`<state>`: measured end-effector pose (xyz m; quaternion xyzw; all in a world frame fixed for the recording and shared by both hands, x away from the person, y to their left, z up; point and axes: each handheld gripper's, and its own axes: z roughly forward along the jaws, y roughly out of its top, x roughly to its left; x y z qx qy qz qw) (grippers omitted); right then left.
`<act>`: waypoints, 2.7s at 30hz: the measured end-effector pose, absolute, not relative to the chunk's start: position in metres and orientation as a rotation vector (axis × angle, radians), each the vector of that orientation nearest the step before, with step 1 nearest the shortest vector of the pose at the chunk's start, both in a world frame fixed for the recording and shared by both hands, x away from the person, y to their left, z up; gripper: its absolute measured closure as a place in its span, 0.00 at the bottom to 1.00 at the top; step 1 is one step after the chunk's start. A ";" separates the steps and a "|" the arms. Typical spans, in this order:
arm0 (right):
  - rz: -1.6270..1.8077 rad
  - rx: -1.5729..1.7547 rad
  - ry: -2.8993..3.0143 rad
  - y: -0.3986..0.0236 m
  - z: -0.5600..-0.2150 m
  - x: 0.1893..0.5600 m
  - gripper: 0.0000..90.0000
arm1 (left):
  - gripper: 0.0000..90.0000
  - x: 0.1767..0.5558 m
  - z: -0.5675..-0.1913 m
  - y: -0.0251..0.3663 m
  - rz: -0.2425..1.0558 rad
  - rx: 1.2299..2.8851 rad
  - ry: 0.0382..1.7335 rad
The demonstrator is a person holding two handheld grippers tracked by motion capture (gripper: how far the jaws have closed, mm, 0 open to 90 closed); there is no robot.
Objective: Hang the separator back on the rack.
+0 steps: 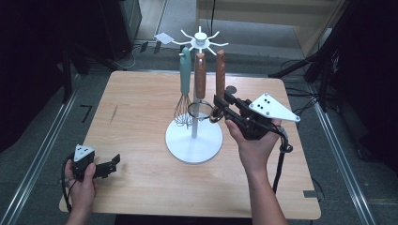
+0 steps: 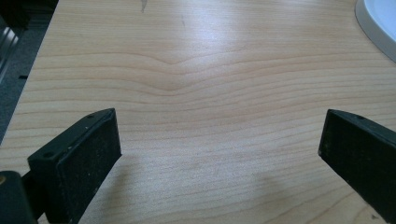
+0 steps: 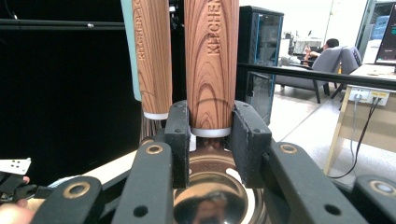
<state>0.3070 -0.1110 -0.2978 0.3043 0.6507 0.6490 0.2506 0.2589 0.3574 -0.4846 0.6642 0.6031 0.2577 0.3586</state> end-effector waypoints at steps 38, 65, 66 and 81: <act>1.749 0.874 1.761 -0.125 -0.314 0.308 0.64 | 0.00 0.259 -0.485 0.357 0.666 1.713 1.558; 1.526 1.092 1.754 -0.142 -0.371 0.309 0.07 | 0.00 0.259 -0.485 0.357 0.669 1.714 1.558; 1.522 1.094 1.760 -0.143 -0.373 0.308 0.06 | 0.00 0.259 -0.485 0.357 0.669 1.716 1.557; 1.444 1.186 1.778 -0.151 -0.409 0.306 0.05 | 0.00 0.259 -0.485 0.356 0.668 1.720 1.555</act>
